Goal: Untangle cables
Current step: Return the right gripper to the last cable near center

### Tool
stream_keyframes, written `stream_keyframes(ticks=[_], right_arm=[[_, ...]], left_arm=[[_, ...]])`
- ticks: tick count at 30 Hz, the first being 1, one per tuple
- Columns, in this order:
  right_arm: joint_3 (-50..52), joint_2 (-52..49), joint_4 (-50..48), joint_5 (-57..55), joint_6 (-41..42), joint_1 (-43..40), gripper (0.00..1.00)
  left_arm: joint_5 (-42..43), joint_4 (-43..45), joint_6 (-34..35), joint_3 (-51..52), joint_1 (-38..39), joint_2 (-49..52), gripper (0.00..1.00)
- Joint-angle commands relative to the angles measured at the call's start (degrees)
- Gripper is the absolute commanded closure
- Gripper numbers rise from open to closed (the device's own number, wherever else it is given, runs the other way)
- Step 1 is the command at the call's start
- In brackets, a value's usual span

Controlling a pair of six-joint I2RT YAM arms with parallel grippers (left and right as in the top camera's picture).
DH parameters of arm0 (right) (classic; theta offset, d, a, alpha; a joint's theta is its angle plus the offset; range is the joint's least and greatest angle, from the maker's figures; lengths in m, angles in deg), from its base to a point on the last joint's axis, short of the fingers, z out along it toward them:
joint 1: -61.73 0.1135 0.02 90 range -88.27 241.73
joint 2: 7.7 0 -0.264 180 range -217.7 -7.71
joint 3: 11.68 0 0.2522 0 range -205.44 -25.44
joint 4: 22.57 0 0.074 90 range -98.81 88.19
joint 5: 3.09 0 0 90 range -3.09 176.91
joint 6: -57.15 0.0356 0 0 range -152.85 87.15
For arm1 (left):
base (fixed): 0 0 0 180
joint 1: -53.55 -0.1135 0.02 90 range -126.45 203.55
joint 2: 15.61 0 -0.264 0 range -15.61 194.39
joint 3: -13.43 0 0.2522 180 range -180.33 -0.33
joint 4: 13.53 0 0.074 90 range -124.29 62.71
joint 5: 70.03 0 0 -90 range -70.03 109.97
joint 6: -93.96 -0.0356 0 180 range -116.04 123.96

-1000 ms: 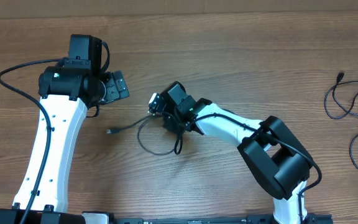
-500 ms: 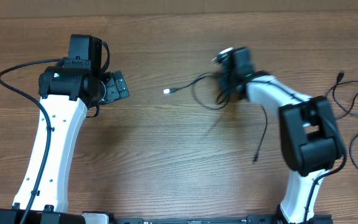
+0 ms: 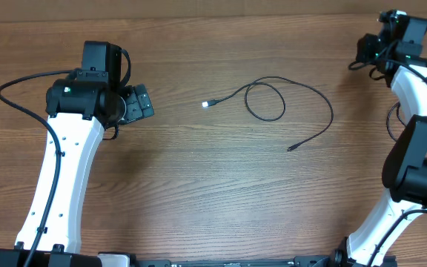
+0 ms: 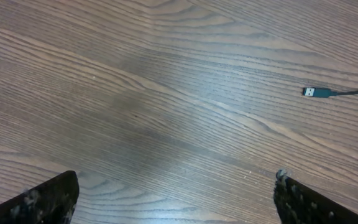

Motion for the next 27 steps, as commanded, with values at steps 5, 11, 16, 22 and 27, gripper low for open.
stream_keyframes(ticks=[5, 11, 16, 22, 27], right_arm=[[-1.09, 0.42, 13.31, 9.79, -4.55, 5.01, 0.0], [-1.09, 0.48, 19.54, 16.98, -4.55, 10.69, 0.0], [-1.09, 0.48, 24.04, 26.08, -3.93, 15.02, 0.0], [-1.09, 0.46, 27.15, 28.5, -3.91, 21.0, 0.0], [-1.03, 0.46, 25.07, 18.34, 7.56, 25.55, 0.0]], left_arm=[[0.24, 0.24, -1.29, -0.57, -0.22, 0.2, 0.0], [0.24, 0.24, -1.29, -0.57, -0.2, 0.2, 0.0], [0.24, 0.22, -1.27, -0.57, -0.22, 0.2, 0.0], [0.24, 0.24, -1.27, -0.57, -0.2, 0.2, 0.0], [0.24, 0.22, -1.29, -0.57, -0.22, 0.2, 0.0]])
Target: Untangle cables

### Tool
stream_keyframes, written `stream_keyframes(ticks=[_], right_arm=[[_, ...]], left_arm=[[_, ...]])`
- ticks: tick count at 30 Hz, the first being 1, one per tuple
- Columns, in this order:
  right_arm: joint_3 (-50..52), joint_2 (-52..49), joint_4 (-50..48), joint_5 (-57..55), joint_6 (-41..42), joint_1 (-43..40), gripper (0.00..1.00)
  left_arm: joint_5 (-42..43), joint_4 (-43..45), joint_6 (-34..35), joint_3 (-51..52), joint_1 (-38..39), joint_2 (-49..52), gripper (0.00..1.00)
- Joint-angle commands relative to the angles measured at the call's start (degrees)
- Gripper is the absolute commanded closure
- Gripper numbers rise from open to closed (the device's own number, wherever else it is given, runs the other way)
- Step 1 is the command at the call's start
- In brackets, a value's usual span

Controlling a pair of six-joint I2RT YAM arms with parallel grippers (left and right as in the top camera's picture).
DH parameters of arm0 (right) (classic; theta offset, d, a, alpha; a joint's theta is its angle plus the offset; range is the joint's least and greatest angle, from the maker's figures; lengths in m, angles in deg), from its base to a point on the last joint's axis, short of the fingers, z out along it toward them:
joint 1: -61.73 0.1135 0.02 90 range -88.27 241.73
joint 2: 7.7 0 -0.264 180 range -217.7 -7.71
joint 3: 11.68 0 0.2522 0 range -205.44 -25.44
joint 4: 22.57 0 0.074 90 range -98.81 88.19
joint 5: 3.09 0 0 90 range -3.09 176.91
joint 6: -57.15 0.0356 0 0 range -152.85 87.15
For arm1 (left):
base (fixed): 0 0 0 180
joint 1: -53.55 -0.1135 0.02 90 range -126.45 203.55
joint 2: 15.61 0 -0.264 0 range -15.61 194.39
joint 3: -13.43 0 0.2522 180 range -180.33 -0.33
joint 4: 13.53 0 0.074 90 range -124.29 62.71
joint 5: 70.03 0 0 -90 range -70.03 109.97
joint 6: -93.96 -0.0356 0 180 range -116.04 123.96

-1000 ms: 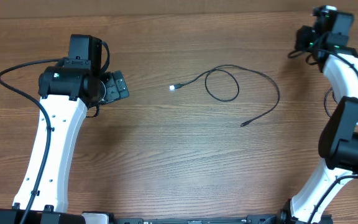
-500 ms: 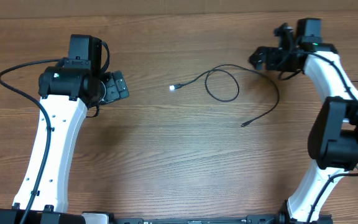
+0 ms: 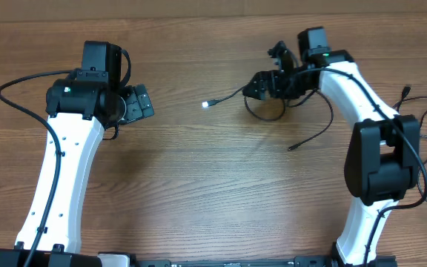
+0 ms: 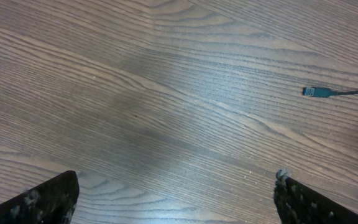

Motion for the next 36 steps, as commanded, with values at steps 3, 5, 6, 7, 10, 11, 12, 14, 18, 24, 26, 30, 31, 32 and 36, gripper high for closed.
stream_keyframes(ticks=[3, 5, 6, 7, 10, 11, 12, 14, 18, 24, 26, 30, 31, 32, 36], right_arm=[[-0.87, 0.44, -1.31, -17.77, 19.61, 3.89, 0.0], [-0.87, 0.44, -1.92, -19.21, 20.0, 5.29, 0.06], [-0.87, 0.44, -2.01, -20.35, 20.48, 5.73, 0.06], [-0.85, 0.44, -2.12, -22.21, 20.46, 6.56, 0.07], [-0.76, 0.44, -2.64, -26.36, 20.46, 9.01, 0.07], [-0.76, 0.42, -2.73, -27.5, 20.48, 9.6, 0.08], [-0.74, 0.42, -2.78, -28.5, 20.48, 10.12, 0.1], [-0.66, 0.37, -2.99, -33.33, 22.16, 11.93, 0.14], [0.63, 0.37, -5.55, -35.85, 22.4, 12.44, 0.18], [3.63, 0.37, -10.88, -35.82, 24.09, 12.11, 0.29], [4.28, 0.37, -11.78, -35.82, 24.09, 12.13, 0.3], [5.95, 0.37, -13.53, -35.85, 24.06, 12.13, 0.3], [6.86, 0.37, -14.62, -35.8, 24.06, 12.13, 0.3], [7.37, 0.37, -15.19, -35.8, 24.06, 12.11, 0.3], [9.73, 0.37, -18.34, -35.82, 24.06, 12.13, 0.37]], left_arm=[[0.24, 0.24, -1.27, -0.57, -0.2, 0.2, 0.0], [0.24, 0.24, -1.27, -0.57, -0.2, 0.2, 0.01], [0.24, 0.22, -1.29, -0.57, -0.17, 0.2, 0.0], [0.24, 0.24, -1.27, -0.57, -0.17, 0.2, 0.0], [0.24, 0.22, -1.29, -0.57, -0.2, 0.2, 0.0], [0.24, 0.24, -1.29, -0.57, -0.17, 0.2, 0.0], [0.24, 0.24, -1.29, -0.57, -0.17, 0.2, 0.0], [0.24, 0.24, -1.29, -0.57, -0.17, 0.2, 0.01], [0.24, 0.24, -1.27, -0.57, -0.17, 0.2, 0.0], [0.24, 0.22, -1.29, -0.57, -0.17, 0.2, 0.0], [0.24, 0.24, -1.27, -0.57, -0.17, 0.2, 0.0], [0.24, 0.24, -1.29, -0.57, -0.2, 0.2, 0.0], [0.24, 0.24, -1.27, -0.57, -0.17, 0.2, 0.0], [0.24, 0.24, -1.29, -0.57, -0.2, 0.2, 0.0], [0.24, 0.24, -1.29, -0.57, -0.2, 0.2, 0.01]])
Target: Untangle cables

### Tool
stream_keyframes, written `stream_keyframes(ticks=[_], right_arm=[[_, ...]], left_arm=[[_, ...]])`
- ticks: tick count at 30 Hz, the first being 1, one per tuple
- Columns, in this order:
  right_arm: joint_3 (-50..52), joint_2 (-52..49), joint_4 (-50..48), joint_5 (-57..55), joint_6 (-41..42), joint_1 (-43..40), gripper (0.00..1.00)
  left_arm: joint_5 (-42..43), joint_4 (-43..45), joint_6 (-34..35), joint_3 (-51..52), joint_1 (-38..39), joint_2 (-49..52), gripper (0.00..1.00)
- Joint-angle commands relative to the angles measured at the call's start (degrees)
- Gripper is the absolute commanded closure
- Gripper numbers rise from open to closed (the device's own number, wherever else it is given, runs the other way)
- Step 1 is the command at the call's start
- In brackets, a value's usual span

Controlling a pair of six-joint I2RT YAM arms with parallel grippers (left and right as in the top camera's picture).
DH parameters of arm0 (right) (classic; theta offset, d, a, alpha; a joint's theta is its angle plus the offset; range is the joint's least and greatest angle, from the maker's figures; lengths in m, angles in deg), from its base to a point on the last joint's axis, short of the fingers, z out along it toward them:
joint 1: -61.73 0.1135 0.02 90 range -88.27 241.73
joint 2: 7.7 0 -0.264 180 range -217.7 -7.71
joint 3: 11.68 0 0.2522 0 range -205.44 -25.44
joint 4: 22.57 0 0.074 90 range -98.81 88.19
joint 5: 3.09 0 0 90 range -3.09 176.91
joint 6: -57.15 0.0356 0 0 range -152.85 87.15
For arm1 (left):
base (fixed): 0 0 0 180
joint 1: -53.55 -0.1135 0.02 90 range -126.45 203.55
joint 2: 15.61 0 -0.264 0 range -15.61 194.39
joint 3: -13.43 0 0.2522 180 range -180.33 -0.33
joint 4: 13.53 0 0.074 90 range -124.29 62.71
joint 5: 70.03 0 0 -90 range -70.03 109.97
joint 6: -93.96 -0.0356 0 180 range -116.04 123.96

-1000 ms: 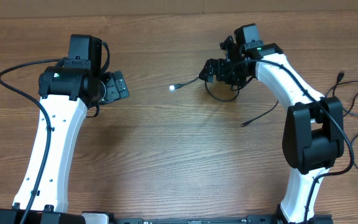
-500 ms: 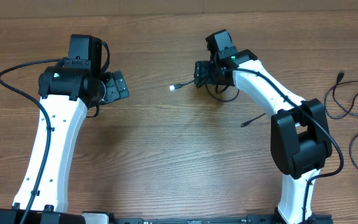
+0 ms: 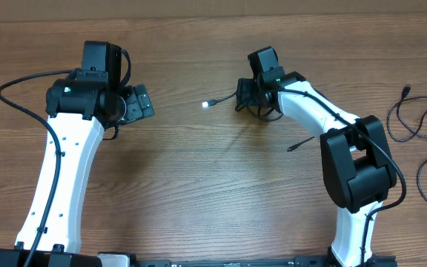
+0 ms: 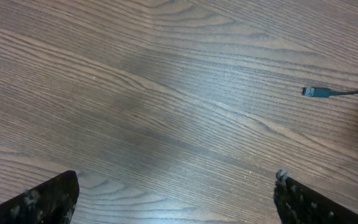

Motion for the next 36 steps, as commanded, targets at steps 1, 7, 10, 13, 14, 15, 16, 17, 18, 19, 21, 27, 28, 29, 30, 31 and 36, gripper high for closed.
stream_keyframes(ticks=[1, 7, 10, 13, 14, 15, 16, 17, 18, 19, 21, 27, 28, 29, 30, 31, 36], right_arm=[[2.69, 0.37, -3.37, -0.55, 0.33, -0.2, 0.39], [4.9, 0.37, -6.67, -0.57, 0.33, -0.2, 0.52], [4.94, 0.26, -6.62, -1.84, 0.2, -0.13, 0.53], [4.96, 0.15, -6.62, -2.05, -0.15, -0.13, 0.55], [4.96, 0.02, -6.43, -2.05, -0.15, -0.13, 0.55], [4.96, -0.13, -6.23, -2.05, -0.13, -0.13, 0.55], [4.96, -0.44, -5.97, -2.05, -0.13, -0.11, 0.56], [4.96, -0.94, -5.66, -2.03, -0.13, -0.02, 0.56], [4.96, -1.55, -5.38, -1.99, -0.13, 0.11, 0.56], [4.96, -2.32, -5.31, -2.01, -0.13, 0.31, 0.56], [4.96, -2.95, -5.35, -1.81, -0.09, 0.81, 0.6], [4.96, -3.17, -5.49, -2.99, -0.09, 1.46, 0.83], [4.96, -3.17, -5.35, -3.26, -0.09, 1.46, 0.96], [4.94, -3.17, -5.33, -3.98, -0.09, 1.46, 0.96], [4.94, -3.15, -5.35, -4.5, -0.09, 1.46, 0.96], [4.87, -3.15, -5.38, -6.03, -0.09, 1.46, 0.96], [2.05, -2.45, -5.33, -19.85, -5.05, 0.02, 0.96]], left_arm=[[0.24, 0.24, -1.29, -0.57, -0.17, 0.2, 0.0], [0.24, 0.22, -1.27, -0.57, -0.2, 0.2, 0.0], [0.24, 0.24, -1.27, -0.57, -0.17, 0.2, 0.01], [0.24, 0.24, -1.29, -0.57, -0.17, 0.2, 0.0], [0.24, 0.24, -1.27, -0.57, -0.17, 0.2, 0.0], [0.24, 0.22, -1.27, -0.57, -0.17, 0.2, 0.0], [0.24, 0.22, -1.27, -0.57, -0.17, 0.2, 0.0], [0.24, 0.22, -1.27, -0.57, -0.2, 0.2, 0.0], [0.24, 0.24, -1.27, -0.57, -0.17, 0.2, 0.0], [0.24, 0.24, -1.27, -0.57, -0.2, 0.2, 0.01], [0.24, 0.24, -1.29, -0.57, -0.17, 0.2, 0.01], [0.24, 0.22, -1.27, -0.57, -0.17, 0.2, 0.0], [0.24, 0.24, -1.27, -0.57, -0.2, 0.2, 0.0], [0.24, 0.24, -1.29, -0.57, -0.17, 0.2, 0.0], [0.24, 0.24, -1.29, -0.57, -0.2, 0.2, 0.0], [0.24, 0.24, -1.27, -0.57, -0.17, 0.2, 0.0], [0.24, 0.24, -1.27, -0.57, -0.17, 0.2, 0.0]])
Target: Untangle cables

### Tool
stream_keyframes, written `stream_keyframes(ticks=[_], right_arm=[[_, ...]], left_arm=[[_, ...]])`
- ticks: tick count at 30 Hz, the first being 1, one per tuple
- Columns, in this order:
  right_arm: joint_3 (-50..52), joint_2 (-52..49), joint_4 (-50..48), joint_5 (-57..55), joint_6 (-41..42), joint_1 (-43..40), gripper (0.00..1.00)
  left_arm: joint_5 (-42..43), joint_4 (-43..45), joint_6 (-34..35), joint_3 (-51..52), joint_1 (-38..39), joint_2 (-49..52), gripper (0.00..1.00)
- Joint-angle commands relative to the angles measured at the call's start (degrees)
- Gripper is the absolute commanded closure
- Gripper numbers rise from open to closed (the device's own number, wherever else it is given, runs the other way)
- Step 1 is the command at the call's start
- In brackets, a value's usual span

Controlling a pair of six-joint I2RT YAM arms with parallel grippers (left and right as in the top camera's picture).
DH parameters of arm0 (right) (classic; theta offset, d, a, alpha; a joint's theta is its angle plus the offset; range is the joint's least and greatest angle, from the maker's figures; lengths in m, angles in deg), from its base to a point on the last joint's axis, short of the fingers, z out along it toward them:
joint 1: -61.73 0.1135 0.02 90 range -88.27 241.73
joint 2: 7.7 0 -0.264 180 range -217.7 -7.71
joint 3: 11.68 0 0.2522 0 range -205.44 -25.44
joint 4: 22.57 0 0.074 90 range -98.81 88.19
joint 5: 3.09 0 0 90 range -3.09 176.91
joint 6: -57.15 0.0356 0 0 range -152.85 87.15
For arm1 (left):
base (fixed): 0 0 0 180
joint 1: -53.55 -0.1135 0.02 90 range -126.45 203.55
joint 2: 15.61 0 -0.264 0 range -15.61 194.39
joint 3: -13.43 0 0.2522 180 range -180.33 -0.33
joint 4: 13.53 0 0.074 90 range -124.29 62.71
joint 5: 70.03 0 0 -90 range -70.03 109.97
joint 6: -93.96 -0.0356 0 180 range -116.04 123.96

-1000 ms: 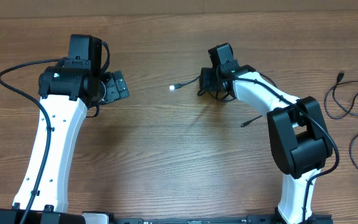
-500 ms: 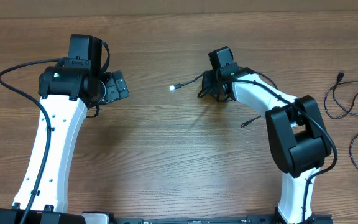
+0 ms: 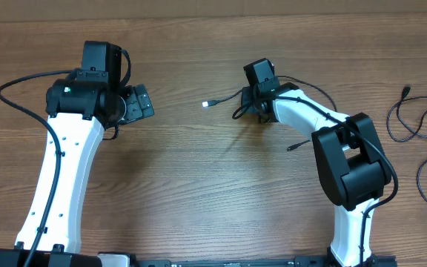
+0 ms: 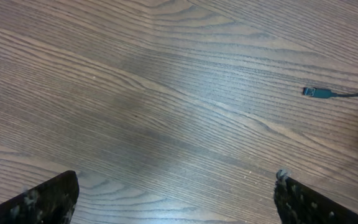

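Observation:
A thin black cable lies mid-table. Its USB plug (image 3: 207, 104) (image 4: 316, 92) points left, and its small far end (image 3: 291, 148) rests nearer the front. My right gripper (image 3: 247, 105) is down on the cable's loop just right of the plug; the wrist hides its fingers, and whether they grip the cable does not show. A bit of the loop (image 3: 236, 114) peeks out at its left. My left gripper (image 3: 142, 104) (image 4: 176, 186) hangs open over bare wood, well left of the plug.
Two more black cables (image 3: 415, 119) lie at the table's right edge, one curling toward the front. The right arm (image 3: 325, 119) arches over the cable's right half. The wooden table (image 3: 199, 193) stretches across the view.
My right wrist has dropped a little nearer the cable loop and its arm has swung slightly left. A bit of loop now shows left of the gripper. The left arm has not moved.
First the cable lay alone with one loop while my right arm stood at the far right corner. Then the right gripper was at the loop's right side, with other cables lying at the right edge. Later it was over the loop's left part, where it stays.

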Motion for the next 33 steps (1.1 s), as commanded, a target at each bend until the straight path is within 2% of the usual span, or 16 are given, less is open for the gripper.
stream_keyframes(ticks=[1, 5, 8, 10, 12, 17, 20, 22, 25, 26, 27, 28, 29, 30, 33], right_arm=[[-4.5, -0.09, -0.24, -14.49, -6.71, -1.75, 0.96], [-13.53, 1.36, -2.93, -33.86, -15.54, -4.5, 0.96], [-24.92, 1.51, -10.32, -43.32, -30.03, -8.17, 0.96], [-31.71, 1.51, -15.04, -44.92, -37.77, -10.67, 0.96], [-36.89, 1.51, -19.04, -45.59, -41.88, -13.07, 0.96], [-46.01, 1.51, -23.37, -45.11, -43.39, -19.34, 0.96], [-46.18, 1.51, -17.57, -41.86, -43.41, -20.79, 0.96], [-46.14, 1.49, -2.54, -31.52, -39.6, -20.9, 0.96], [-45.99, 1.46, 10.93, -15.28, -32.06, -20.98, 0.94], [-45.83, 1.46, 14.23, -9.84, -29.2, -20.98, 0.87], [-45.81, 1.46, 18.73, -1.97, -25.44, -20.98, 0.73], [-45.7, 1.42, 20.79, 2.19, -23.56, -20.98, 0.54], [-45.48, 1.42, 22.75, 6.21, -21.97, -20.98, 0.21], [-45.48, 1.36, 25.79, 12.24, -19.87, -20.98, 0.01], [-43.82, 1.25, 30.75, 21.97, -19.1, -20.63, 0.0]], left_arm=[[0.24, 0.2, -1.27, -0.57, -0.17, 0.2, 0.0], [0.24, 0.22, -1.27, -0.57, -0.17, 0.2, 0.0], [0.24, 0.22, -1.27, -0.57, -0.2, 0.2, 0.0], [0.24, 0.2, -1.27, -0.57, -0.17, 0.2, 0.0], [0.24, 0.2, -1.27, -0.57, -0.17, 0.2, 0.0], [0.24, 0.22, -1.29, -0.57, -0.2, 0.2, 0.0], [0.24, 0.22, -1.29, -0.57, -0.2, 0.2, 0.0], [0.24, 0.22, -1.27, -0.57, -0.17, 0.2, 0.01], [0.24, 0.22, -1.29, -0.57, -0.17, 0.2, 0.0], [0.24, 0.22, -1.29, -0.57, -0.17, 0.2, 0.0], [0.24, 0.2, -1.27, -0.57, -0.2, 0.2, 0.0], [0.24, 0.22, -1.29, -0.57, -0.17, 0.2, 0.0], [0.24, 0.2, -1.29, -0.57, -0.2, 0.2, 0.0], [0.24, 0.22, -1.27, -0.57, -0.17, 0.2, 0.0], [0.24, 0.22, -1.29, -0.57, -0.17, 0.2, 0.0]])
